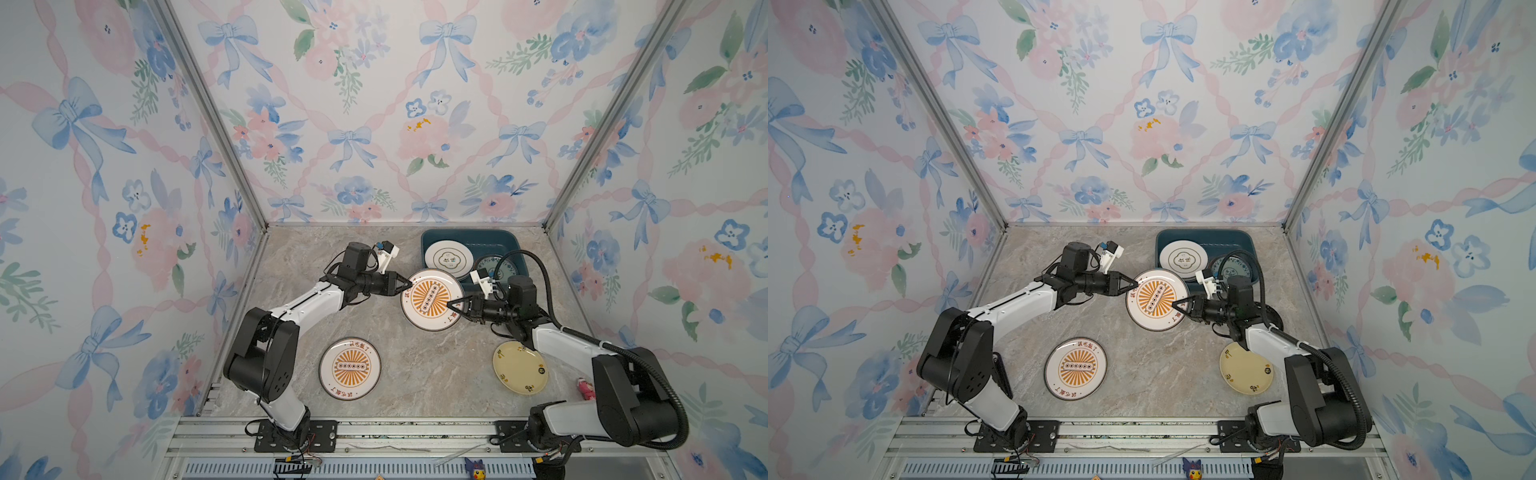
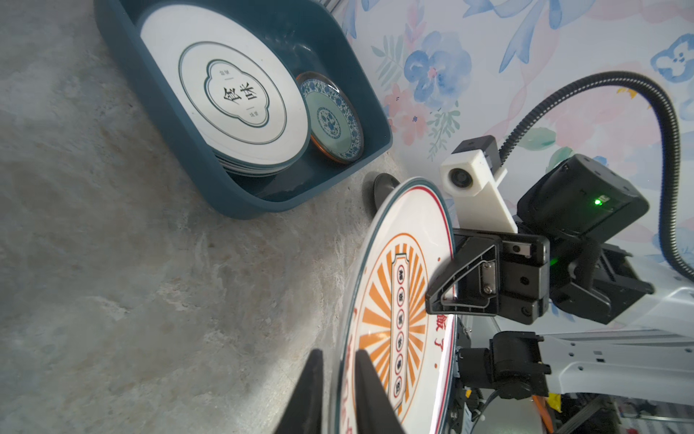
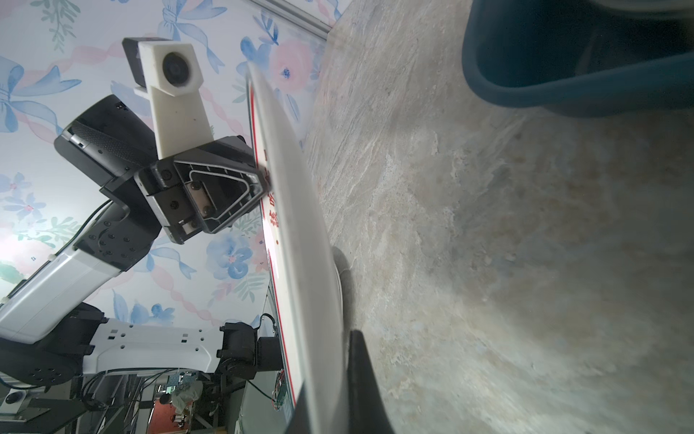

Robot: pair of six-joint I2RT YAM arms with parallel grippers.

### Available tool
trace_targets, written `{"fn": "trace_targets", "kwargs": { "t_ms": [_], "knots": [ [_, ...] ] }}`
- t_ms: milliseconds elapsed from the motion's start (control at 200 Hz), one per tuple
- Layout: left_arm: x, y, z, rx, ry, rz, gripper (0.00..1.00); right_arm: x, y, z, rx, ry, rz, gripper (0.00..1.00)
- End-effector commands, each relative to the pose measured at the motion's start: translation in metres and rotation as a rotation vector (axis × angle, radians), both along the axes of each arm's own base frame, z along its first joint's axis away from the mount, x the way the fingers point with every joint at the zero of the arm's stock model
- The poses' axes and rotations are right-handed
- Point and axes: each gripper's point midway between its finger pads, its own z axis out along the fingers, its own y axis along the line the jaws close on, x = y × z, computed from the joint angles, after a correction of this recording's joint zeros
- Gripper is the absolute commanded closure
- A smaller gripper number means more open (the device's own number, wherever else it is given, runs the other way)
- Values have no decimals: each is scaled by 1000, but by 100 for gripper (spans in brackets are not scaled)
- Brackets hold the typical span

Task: Place the plates into the plastic bin on the countertop
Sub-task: Place the plate in the plastic bin.

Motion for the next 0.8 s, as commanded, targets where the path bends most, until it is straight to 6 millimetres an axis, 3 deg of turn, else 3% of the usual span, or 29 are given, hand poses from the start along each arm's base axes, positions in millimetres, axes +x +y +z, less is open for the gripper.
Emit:
{"fn": "trace_targets", "kwargs": {
  "t_ms": [0,145,280,405,565,610,630,795],
  "knots": [
    [-1,0,12,4,-30,3,62,12,5,25,5,-69,13,100],
    [-6,6,16,16,-64,12,33,35,-11,36,-38,-53,-56,100],
    [-13,11,26,6,-108,25,3,69,-41,38,-99,3,-181,100],
    [-22,19,31,-9,-137,60,2,106,-72,38,-150,41,-314,100],
    [-32,31,21,16,-132,105,2,145,-105,32,-228,90,-433,100],
    [-33,33,16,24,-123,116,2,154,-110,32,-236,99,-451,100],
    [-34,34,15,25,-120,118,2,160,-112,22,-243,126,-456,100],
    [-40,33,-1,28,-82,111,2,190,-117,2,-251,188,-491,100]
  ]
}}
